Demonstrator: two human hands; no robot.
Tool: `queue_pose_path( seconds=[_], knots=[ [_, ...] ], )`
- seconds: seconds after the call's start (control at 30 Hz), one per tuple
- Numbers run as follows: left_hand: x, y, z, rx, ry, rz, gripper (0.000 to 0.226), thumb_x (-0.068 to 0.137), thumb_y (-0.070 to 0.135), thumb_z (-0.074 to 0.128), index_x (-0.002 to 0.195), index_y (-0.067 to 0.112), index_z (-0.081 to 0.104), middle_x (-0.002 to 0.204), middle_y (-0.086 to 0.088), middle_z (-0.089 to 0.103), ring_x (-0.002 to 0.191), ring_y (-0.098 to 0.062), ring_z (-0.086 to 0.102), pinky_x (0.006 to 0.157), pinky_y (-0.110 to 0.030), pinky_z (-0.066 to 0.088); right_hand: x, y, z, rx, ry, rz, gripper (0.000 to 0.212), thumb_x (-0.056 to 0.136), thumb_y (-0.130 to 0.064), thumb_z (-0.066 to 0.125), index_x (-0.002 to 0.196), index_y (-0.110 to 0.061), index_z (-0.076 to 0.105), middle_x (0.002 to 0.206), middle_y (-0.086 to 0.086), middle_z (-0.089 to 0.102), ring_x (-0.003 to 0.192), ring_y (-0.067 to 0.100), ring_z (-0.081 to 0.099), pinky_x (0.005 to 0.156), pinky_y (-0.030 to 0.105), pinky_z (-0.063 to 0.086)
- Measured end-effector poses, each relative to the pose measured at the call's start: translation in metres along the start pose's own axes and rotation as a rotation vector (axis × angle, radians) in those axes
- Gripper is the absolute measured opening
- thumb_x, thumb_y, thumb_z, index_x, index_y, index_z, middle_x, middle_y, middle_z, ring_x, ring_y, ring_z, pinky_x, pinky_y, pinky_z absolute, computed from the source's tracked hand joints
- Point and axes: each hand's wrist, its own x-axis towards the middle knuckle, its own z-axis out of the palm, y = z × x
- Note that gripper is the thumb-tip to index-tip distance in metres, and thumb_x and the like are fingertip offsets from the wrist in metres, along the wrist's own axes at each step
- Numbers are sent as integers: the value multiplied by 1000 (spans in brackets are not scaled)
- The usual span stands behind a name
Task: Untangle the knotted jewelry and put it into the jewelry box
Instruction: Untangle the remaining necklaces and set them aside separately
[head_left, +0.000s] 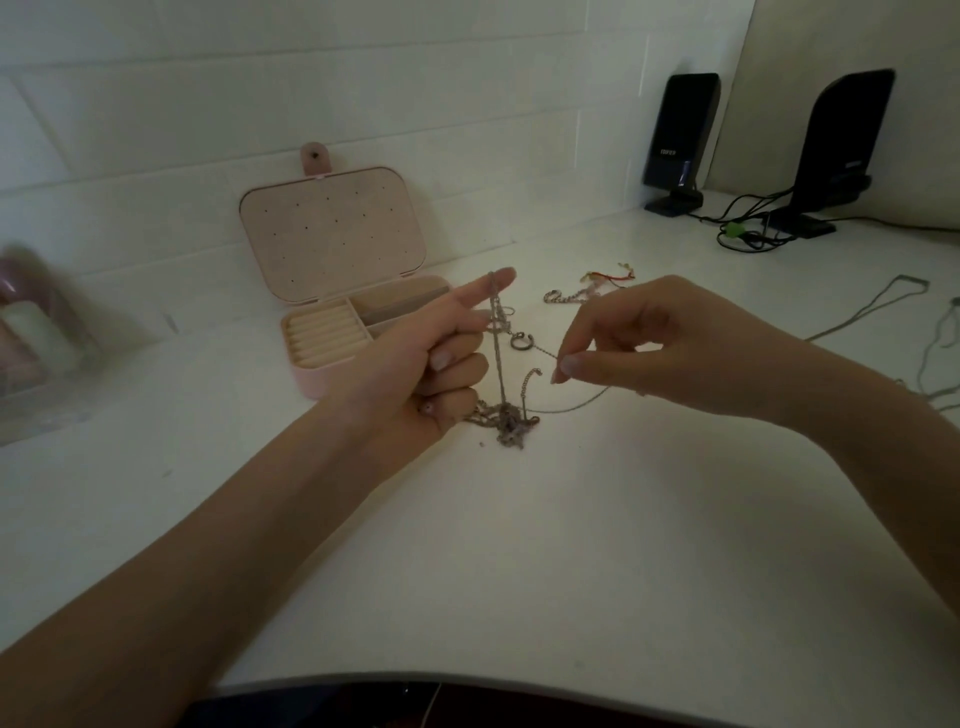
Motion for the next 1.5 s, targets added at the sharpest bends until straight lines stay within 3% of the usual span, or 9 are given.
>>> queue_pose_path(
  seconds=[0.13,0.23,0.37,0.47,0.6,0.77,1.2,1.37,1.5],
  knots=[
    [-1,0,2,4,-35,1,42,95,8,38,126,27,58,41,10,24,34,-4,17,36,-18,8,0,2,-1,-35,-20,36,15,77,-29,61,70,-23,72,74,-9,68,80,13,63,77,14,45],
    [-3,-1,5,55,-50,39,44,95,7,39,128,31,56,43,9,24,35,-3,18,36,-18,10,0,4,-2,-81,-75,76,18,74,-33,59,64,-26,72,84,-11,69,88,6,63,87,21,40],
    [-6,-3,8,164,-48,138,42,97,11,43,128,35,56,46,7,26,37,-4,20,35,-17,15,0,4,0,-95,-152,121,19,74,-44,59,70,-33,74,96,-23,66,97,-3,60,85,21,39],
    [-7,-4,10,189,-87,164,43,98,13,42,131,36,54,46,6,29,37,-4,21,35,-16,19,3,4,6,-99,-19,98,33,74,-63,55,81,-37,75,94,-21,68,93,0,61,87,28,47],
    [-8,-5,11,206,-158,176,49,96,6,40,133,35,53,44,5,30,38,-5,21,37,-20,15,7,-3,26,157,84,78,25,80,-47,60,93,-29,72,89,-13,70,83,4,65,76,18,52],
    [-8,-6,10,263,-178,187,56,92,2,43,134,38,50,40,7,28,39,-6,20,43,-26,13,6,-3,36,436,49,134,10,88,-24,63,95,-20,68,80,-8,69,78,6,64,86,31,54],
    [-7,-6,8,345,-161,254,67,80,6,52,136,42,46,40,8,29,37,-6,23,40,-20,22,5,-5,27,1095,41,211,3,79,-16,59,82,-15,60,87,1,68,87,15,65,85,28,55],
    [-6,-8,8,363,-163,252,71,77,3,52,136,43,46,38,7,30,36,-6,24,40,-22,22,5,-6,28,1286,-5,317,12,83,-16,50,72,-14,54,75,2,56,73,17,57,72,30,54],
    [-5,-9,6,346,-157,246,72,78,1,51,138,40,44,38,7,28,36,-6,23,39,-20,24,7,-5,23,1277,84,326,12,87,-15,52,75,-14,54,74,2,57,68,14,55,69,27,54]
  ],
)
